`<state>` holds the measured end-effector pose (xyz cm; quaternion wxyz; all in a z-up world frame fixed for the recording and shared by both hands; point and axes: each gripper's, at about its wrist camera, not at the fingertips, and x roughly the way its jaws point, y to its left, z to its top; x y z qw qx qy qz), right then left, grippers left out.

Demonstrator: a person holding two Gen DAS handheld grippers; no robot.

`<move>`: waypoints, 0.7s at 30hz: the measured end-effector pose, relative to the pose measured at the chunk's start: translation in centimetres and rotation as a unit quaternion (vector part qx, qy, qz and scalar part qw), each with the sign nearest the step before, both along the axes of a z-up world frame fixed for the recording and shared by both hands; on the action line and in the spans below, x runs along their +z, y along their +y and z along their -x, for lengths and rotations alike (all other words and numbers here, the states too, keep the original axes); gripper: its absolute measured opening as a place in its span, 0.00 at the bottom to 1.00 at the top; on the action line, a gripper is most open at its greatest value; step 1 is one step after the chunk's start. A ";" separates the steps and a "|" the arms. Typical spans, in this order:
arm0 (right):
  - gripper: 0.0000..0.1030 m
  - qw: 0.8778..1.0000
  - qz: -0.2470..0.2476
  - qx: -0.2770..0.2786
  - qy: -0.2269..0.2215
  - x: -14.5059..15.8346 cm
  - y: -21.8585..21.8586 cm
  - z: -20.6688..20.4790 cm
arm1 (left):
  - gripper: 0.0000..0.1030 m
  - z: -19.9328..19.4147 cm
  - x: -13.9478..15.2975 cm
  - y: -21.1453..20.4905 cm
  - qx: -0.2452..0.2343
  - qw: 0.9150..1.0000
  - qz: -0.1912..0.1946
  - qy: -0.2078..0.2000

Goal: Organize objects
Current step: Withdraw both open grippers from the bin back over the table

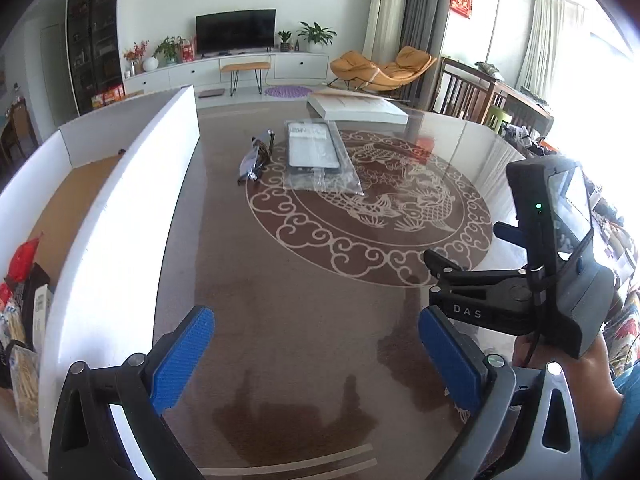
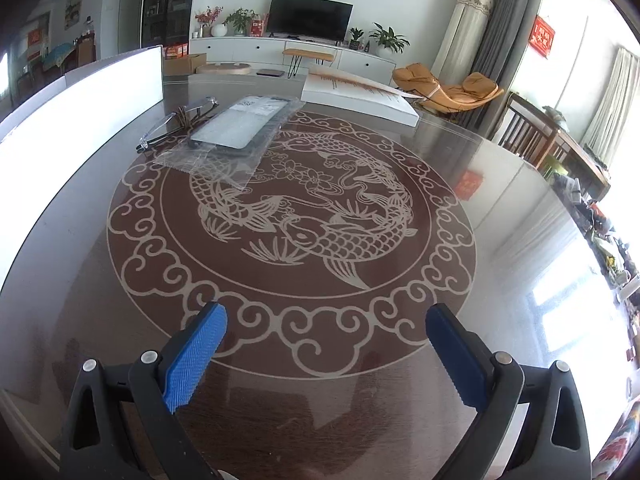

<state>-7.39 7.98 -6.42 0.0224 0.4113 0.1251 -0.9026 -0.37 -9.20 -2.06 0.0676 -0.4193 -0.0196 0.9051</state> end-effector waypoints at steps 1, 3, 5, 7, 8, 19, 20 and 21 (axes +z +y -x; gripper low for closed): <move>0.97 1.000 -0.002 0.001 0.000 -0.2 0.0 0.0 | 1.00 0.3 -0.7 -0.1 0.006 1.000 -0.003 -0.007; 0.97 1.000 -0.009 0.005 0.000 -0.5 -0.2 -0.1 | 1.00 0.9 -1.7 -0.7 0.017 1.000 -0.009 -0.016; 0.97 1.000 -0.009 0.005 -0.002 -0.9 -0.4 0.0 | 1.00 1.5 -2.7 -1.0 0.027 0.999 -0.009 -0.024; 0.97 1.000 -0.005 0.002 -0.007 -1.1 -0.3 0.0 | 1.00 2.1 -3.5 -1.1 0.031 0.999 -0.003 -0.031; 0.97 1.000 -0.002 0.001 -0.007 -1.1 -0.2 0.1 | 1.00 2.4 -3.8 -1.1 0.032 0.999 0.001 -0.033; 0.97 1.000 0.005 0.001 -0.012 -1.2 0.0 0.2 | 1.00 3.8 -5.2 -1.6 0.041 0.998 0.017 -0.040; 0.97 1.000 0.005 0.001 -0.013 -1.2 0.0 0.1 | 1.00 3.9 -5.3 -1.7 0.042 0.998 0.019 -0.040; 0.97 1.000 0.005 0.001 -0.013 -1.2 0.0 0.1 | 1.00 4.0 -5.3 -1.7 0.043 0.998 0.021 -0.040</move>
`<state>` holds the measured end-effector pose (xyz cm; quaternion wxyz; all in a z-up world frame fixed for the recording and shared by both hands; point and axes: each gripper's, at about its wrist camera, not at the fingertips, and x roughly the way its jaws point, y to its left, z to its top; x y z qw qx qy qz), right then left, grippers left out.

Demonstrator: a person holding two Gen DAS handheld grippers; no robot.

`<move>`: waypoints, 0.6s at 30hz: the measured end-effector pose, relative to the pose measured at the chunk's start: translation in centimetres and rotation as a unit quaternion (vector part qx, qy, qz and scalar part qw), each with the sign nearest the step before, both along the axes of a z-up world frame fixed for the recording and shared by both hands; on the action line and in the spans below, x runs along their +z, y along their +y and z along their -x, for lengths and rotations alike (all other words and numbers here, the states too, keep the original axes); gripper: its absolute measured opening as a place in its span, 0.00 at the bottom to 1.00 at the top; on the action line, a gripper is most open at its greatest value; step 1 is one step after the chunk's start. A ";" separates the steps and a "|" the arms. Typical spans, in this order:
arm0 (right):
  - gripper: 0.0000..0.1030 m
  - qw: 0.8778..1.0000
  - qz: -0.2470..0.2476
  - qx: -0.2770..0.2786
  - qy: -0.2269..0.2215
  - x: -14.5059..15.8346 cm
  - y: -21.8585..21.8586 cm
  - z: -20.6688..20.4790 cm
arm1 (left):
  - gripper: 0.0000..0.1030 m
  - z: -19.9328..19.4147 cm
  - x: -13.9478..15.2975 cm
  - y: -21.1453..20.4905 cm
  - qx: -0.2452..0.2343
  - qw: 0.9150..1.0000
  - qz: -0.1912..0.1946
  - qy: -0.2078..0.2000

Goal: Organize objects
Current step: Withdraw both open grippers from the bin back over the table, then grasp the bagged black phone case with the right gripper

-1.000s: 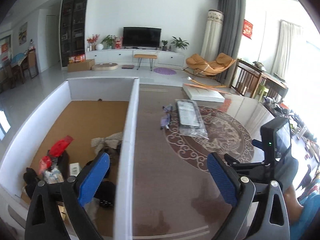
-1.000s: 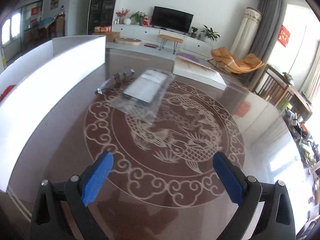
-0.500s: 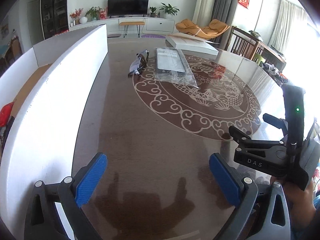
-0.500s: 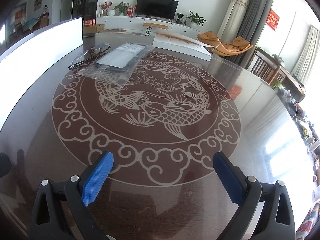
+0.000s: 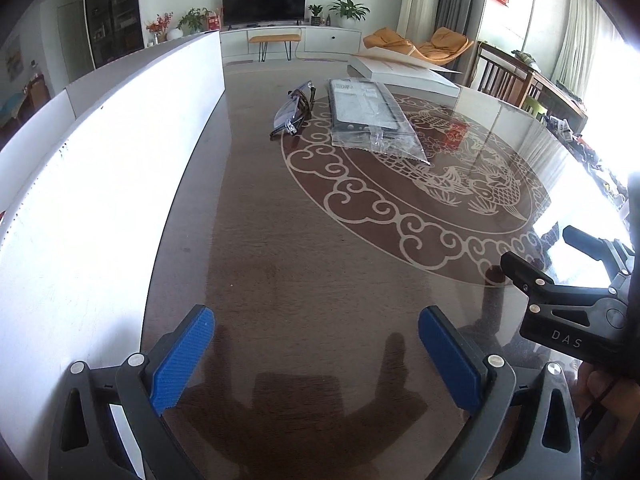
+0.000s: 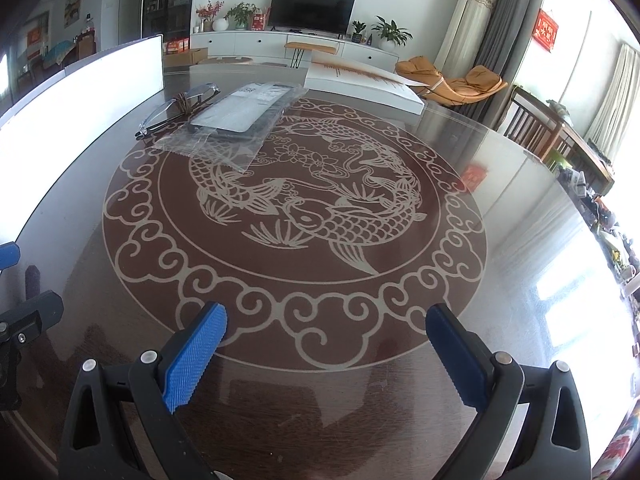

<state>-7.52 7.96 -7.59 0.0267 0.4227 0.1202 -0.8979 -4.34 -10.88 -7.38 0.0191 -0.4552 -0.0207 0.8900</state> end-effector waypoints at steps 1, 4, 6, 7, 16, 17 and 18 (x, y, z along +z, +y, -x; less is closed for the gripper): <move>0.97 1.000 0.001 0.000 0.000 0.0 0.0 0.0 | 1.00 0.1 -0.1 0.0 0.001 1.000 0.002 0.000; 0.98 1.000 0.004 -0.001 -0.002 0.0 0.1 0.0 | 1.00 0.5 -0.3 -0.1 0.002 1.000 0.006 -0.001; 0.98 1.000 0.005 -0.001 -0.003 -0.1 0.2 0.0 | 1.00 0.8 -0.5 -0.1 0.002 1.000 0.010 -0.003; 0.98 1.000 0.006 -0.001 -0.003 -0.1 0.2 0.0 | 1.00 1.0 -0.7 -0.1 0.001 1.000 0.010 -0.006; 0.98 1.000 0.008 -0.002 -0.005 -0.1 0.3 0.0 | 1.00 1.8 -0.8 0.5 -0.009 0.999 0.030 -0.011; 0.98 1.000 0.011 -0.002 -0.006 -0.1 0.4 0.0 | 1.00 1.9 -0.9 0.5 -0.012 0.999 0.033 -0.012; 0.98 1.000 0.014 -0.002 -0.008 -0.1 0.5 0.1 | 1.00 2.1 -0.9 0.4 -0.014 0.999 0.033 -0.012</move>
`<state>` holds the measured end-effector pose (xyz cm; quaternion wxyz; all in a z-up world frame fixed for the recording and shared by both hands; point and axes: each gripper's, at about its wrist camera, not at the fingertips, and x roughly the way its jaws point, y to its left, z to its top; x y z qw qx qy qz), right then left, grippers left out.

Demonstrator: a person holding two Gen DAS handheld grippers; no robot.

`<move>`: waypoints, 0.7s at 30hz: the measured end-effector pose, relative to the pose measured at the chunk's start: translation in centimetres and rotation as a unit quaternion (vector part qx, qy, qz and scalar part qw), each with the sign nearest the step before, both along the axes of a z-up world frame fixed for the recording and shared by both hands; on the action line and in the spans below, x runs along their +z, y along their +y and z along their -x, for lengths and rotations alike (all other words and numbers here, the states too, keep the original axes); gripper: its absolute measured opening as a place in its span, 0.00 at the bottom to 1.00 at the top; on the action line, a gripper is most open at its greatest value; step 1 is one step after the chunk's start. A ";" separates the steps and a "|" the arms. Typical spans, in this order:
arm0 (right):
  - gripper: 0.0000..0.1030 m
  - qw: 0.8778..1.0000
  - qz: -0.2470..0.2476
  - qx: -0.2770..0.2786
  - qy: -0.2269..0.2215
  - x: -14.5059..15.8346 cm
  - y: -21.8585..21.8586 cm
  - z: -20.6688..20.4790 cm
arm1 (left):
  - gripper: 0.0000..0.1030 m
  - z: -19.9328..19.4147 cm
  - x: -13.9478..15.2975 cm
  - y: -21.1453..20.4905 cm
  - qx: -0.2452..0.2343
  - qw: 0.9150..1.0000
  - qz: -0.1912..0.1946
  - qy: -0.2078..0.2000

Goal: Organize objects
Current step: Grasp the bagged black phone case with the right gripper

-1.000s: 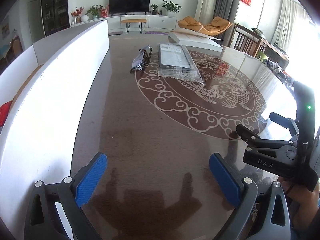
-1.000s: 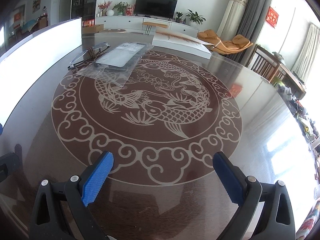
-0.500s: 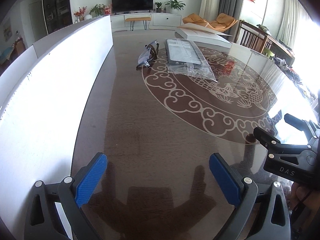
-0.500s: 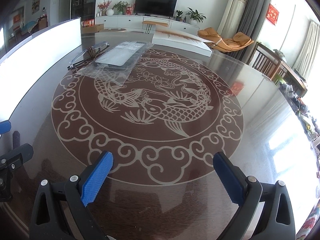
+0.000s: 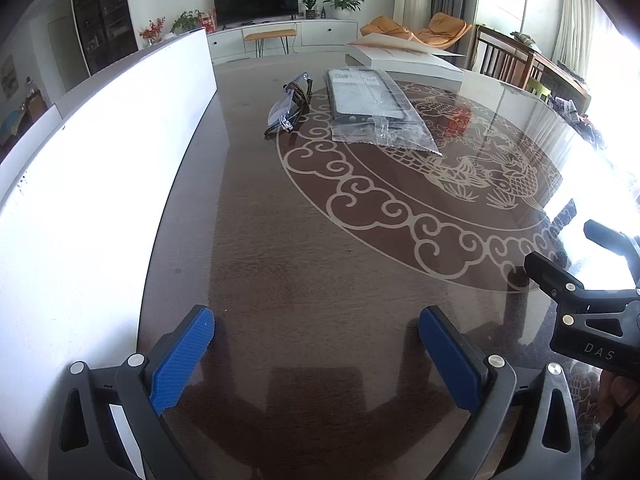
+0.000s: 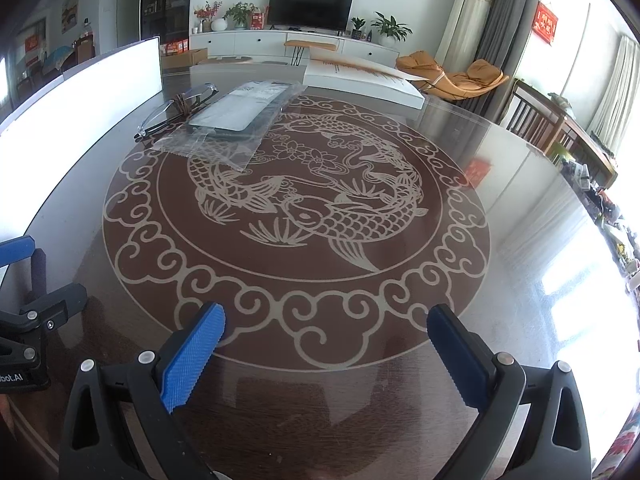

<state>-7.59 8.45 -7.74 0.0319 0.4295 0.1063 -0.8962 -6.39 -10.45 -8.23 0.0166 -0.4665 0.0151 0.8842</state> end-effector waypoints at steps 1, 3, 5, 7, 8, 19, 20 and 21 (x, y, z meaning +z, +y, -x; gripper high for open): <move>0.99 1.000 0.004 0.000 -0.002 0.0 0.1 0.1 | 1.00 0.2 0.0 -0.1 -0.001 1.000 0.000 0.000; 0.99 1.000 0.012 0.000 -0.006 -0.1 0.3 0.2 | 1.00 0.5 0.0 -0.3 -0.004 1.000 0.000 0.001; 0.99 1.000 0.024 -0.001 -0.011 -0.1 0.6 0.4 | 1.00 0.6 0.0 -0.3 -0.002 1.000 -0.002 0.001; 0.99 0.999 0.042 0.004 -0.026 -0.2 0.7 1.2 | 1.00 0.7 0.0 -0.3 0.001 1.000 -0.003 0.003; 0.99 0.998 0.047 0.007 -0.033 0.0 0.6 2.0 | 1.00 0.7 0.0 -0.2 0.003 1.000 -0.002 0.003; 0.99 0.985 0.122 0.033 -0.120 2.5 -7.9 19.8 | 1.00 0.7 0.0 -0.2 0.004 1.000 -0.002 0.004; 0.99 0.983 0.124 0.028 -0.131 1.9 -8.6 20.9 | 1.00 0.7 0.0 -0.2 0.004 1.000 -0.003 0.004; 0.99 0.982 0.123 0.024 -0.142 1.3 -9.2 21.7 | 1.00 0.7 0.0 -0.2 0.004 1.000 -0.002 0.004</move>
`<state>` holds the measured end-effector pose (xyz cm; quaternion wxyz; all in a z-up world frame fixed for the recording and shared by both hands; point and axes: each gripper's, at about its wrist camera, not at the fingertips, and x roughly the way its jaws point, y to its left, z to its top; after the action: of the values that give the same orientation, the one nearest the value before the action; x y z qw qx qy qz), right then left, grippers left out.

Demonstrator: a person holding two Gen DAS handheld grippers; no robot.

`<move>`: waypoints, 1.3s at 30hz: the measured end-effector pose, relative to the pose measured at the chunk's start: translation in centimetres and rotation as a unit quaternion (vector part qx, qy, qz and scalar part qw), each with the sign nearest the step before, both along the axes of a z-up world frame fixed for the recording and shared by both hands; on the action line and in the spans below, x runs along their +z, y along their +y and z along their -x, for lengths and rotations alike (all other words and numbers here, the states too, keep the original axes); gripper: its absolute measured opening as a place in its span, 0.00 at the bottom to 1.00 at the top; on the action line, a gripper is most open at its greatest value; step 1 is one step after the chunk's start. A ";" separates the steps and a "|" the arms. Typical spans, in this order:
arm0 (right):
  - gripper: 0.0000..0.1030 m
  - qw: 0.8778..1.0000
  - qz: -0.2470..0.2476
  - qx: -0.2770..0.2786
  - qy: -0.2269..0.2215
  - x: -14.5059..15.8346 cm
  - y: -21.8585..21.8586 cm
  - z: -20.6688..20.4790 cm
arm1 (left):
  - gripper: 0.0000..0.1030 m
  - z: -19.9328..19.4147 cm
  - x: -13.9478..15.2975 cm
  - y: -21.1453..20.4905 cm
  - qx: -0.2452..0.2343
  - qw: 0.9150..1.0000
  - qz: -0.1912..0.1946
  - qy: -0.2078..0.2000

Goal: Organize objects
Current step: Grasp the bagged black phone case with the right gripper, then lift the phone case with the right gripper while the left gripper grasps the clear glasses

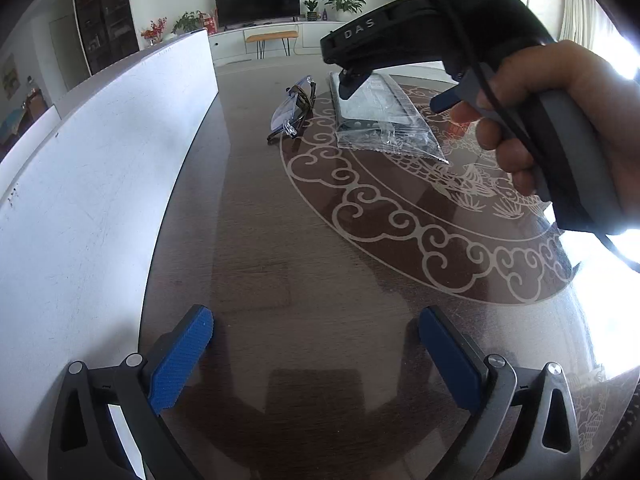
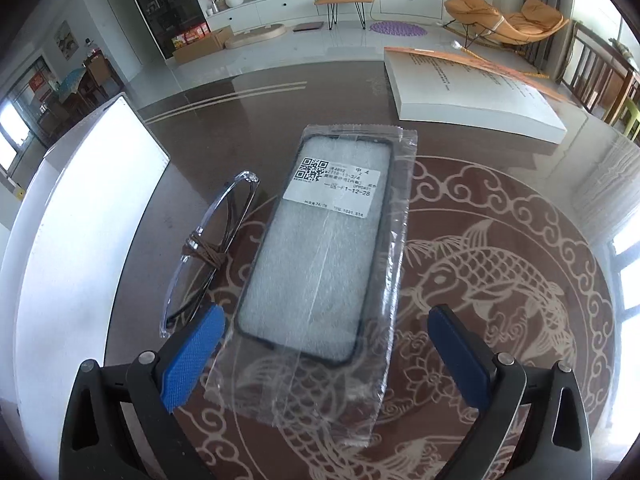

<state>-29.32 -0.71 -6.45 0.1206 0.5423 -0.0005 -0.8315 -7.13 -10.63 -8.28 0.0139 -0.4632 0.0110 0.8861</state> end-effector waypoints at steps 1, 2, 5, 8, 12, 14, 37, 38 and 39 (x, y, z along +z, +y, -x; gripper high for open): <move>0.99 1.000 -0.007 -0.003 -0.011 -0.8 -0.4 0.6 | 1.00 0.0 0.0 0.0 0.000 1.000 0.000 0.000; 1.00 1.000 -0.020 -0.006 -0.016 -1.4 -0.7 1.0 | 1.00 0.0 0.0 0.0 0.000 1.000 0.000 0.000; 0.89 0.999 -0.040 0.016 0.020 -1.3 -1.4 0.2 | 1.00 0.0 0.0 0.0 0.000 1.000 0.000 0.000; 0.76 0.998 -0.042 0.030 0.043 -1.0 -0.4 -1.5 | 1.00 0.0 0.0 0.1 0.000 1.000 0.000 0.000; 0.76 0.997 -0.041 0.024 0.062 -1.1 3.5 -5.2 | 1.00 0.0 0.0 0.0 0.000 1.000 0.000 0.000; 0.76 0.997 -0.040 0.010 0.069 -1.1 6.1 -7.7 | 1.00 0.1 0.0 0.1 0.000 1.000 0.000 0.000; 0.98 0.992 -0.051 -0.050 0.105 -2.2 13.7 -19.4 | 1.00 22.1 0.7 -1.3 0.091 0.995 -0.031 -0.039; 0.98 0.992 -0.051 -0.050 0.105 -2.2 13.7 -19.4 | 0.82 22.4 0.4 -1.2 0.086 0.995 -0.029 -0.041; 0.98 0.992 -0.051 -0.050 0.105 -2.2 13.7 -19.4 | 0.70 22.3 0.3 -0.8 0.083 0.996 -0.008 -0.033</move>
<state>-9.97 13.02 -8.64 0.0506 0.4566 0.0276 -0.8878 -29.38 -11.38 -7.93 -0.0560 -0.4911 -0.0347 0.8686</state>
